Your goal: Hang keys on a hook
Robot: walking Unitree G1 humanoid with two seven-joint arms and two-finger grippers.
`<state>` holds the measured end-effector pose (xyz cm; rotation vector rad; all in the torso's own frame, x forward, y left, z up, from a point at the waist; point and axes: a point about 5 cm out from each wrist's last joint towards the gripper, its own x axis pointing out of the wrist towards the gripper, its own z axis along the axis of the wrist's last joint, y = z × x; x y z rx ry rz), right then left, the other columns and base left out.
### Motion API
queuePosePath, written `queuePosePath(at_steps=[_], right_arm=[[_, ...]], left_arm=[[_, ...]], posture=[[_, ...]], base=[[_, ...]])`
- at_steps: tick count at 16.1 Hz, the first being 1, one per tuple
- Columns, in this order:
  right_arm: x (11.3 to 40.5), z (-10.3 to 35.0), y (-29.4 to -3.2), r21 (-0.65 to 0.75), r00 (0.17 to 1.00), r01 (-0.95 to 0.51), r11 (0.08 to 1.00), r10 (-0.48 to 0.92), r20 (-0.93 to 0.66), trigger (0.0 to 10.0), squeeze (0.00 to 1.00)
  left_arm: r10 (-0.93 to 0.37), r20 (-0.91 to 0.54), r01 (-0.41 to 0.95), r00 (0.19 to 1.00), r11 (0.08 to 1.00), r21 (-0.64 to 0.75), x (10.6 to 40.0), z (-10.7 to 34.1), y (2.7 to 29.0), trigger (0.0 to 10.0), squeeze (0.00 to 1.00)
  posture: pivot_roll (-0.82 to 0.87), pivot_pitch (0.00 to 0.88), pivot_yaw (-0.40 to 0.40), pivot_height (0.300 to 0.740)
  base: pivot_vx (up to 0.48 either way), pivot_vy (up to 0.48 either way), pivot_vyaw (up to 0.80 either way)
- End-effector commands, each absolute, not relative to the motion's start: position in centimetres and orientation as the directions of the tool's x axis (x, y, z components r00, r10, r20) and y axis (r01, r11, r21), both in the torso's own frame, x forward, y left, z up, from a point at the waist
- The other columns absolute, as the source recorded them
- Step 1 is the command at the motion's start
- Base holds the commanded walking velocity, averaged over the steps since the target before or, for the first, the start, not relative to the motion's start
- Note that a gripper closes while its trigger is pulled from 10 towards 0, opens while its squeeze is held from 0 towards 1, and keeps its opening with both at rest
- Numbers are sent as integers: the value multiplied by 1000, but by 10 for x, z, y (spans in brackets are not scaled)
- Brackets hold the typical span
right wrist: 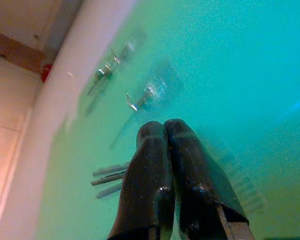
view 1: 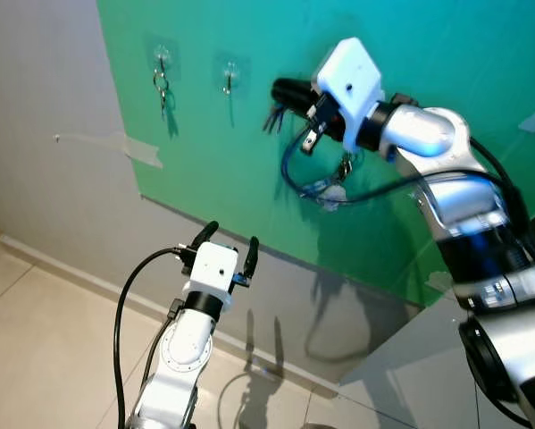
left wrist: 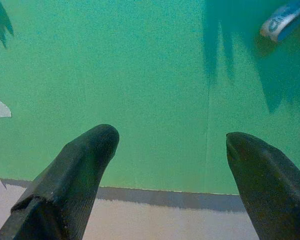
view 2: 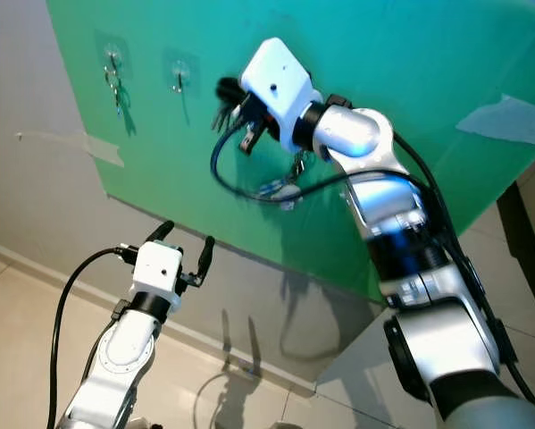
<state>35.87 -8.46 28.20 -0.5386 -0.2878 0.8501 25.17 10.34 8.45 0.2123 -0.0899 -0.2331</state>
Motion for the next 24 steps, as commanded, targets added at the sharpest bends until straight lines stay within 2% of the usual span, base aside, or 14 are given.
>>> queuePosePath(at_steps=[1,3,4,11,14,24], right_arm=[[364,277,-94,-573,665,-613,545,747,-2,10000,0],[369,281,-97,-518,690,-610,600,723,26,10000,0],[367,269,-97,-555,673,-624,550,739,-26,10000,0],[370,255,-105,-514,700,-631,581,712,-55,10000,0],[374,241,-104,-397,705,-679,618,700,-115,10000,0],[377,236,-106,-420,712,-668,614,692,-121,10000,0]], left_arm=[[-252,56,235,966,948,214,250,83,97,10000,0],[-248,54,232,967,949,215,249,83,98,10000,0],[-246,52,229,968,950,214,248,82,98,10000,0],[-250,39,236,967,948,215,246,80,97,10000,0],[-258,34,246,965,946,214,246,79,96,10000,0],[-247,21,236,969,948,214,244,77,98,10000,0]], posture=[[-118,0,-128,736],[-112,0,-133,736],[-108,0,-135,736],[-122,0,-124,736],[-128,0,-118,736],[-120,0,-129,736]], base=[[0,0,0],[0,0,0],[0,0,0],[0,0,0],[0,0,0],[0,0,0]])
